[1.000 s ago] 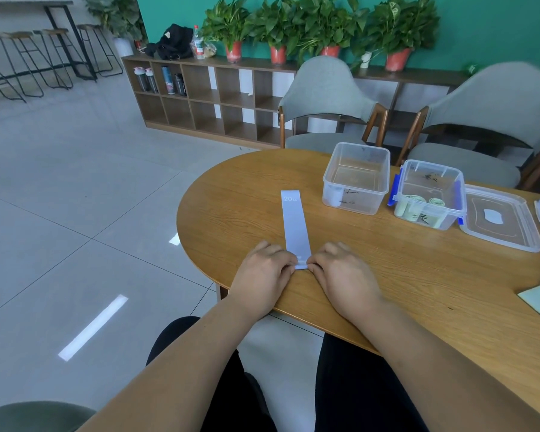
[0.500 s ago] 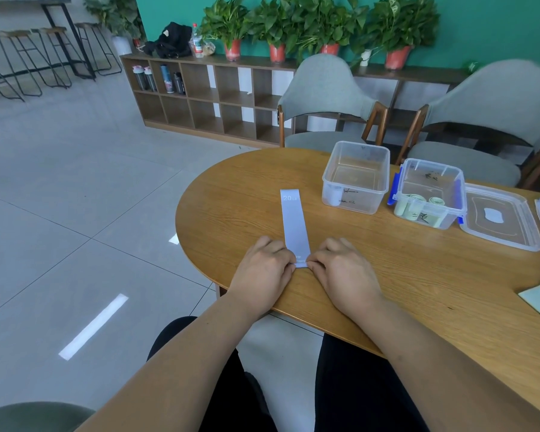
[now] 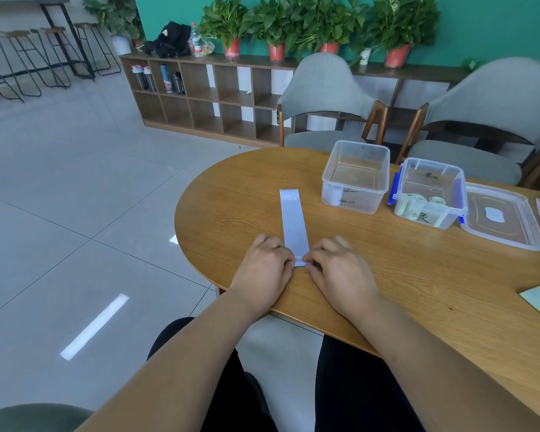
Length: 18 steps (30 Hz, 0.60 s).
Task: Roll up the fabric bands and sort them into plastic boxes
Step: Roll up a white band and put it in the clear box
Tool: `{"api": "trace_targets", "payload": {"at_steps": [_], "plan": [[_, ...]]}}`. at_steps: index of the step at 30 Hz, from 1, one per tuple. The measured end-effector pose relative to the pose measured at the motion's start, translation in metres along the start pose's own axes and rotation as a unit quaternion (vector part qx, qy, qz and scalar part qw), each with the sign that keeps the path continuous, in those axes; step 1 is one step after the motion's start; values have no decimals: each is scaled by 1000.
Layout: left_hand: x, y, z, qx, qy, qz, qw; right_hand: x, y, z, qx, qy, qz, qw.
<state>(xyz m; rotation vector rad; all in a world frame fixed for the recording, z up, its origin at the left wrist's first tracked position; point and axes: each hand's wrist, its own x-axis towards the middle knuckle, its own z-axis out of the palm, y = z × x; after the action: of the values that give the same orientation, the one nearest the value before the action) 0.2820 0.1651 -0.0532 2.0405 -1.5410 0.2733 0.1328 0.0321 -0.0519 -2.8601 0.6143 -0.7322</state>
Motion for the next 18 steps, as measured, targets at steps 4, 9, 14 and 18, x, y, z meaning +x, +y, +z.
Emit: {"api": "trace_targets", "payload": {"at_steps": [4,9,14,18], "plan": [[1,2,-1,-16,1,-10,1000,3,0,3,-4,-2,0,1000],[-2,0,-2,-21,5,-27,999,5,3,1,-6,0,-2,1000],[-3,0,1,-22,2,-48,999,7,3,1,-14,-7,-6,1000],[-2,1,2,-20,5,-56,998,4,3,2,-6,4,-2,1000]]}}
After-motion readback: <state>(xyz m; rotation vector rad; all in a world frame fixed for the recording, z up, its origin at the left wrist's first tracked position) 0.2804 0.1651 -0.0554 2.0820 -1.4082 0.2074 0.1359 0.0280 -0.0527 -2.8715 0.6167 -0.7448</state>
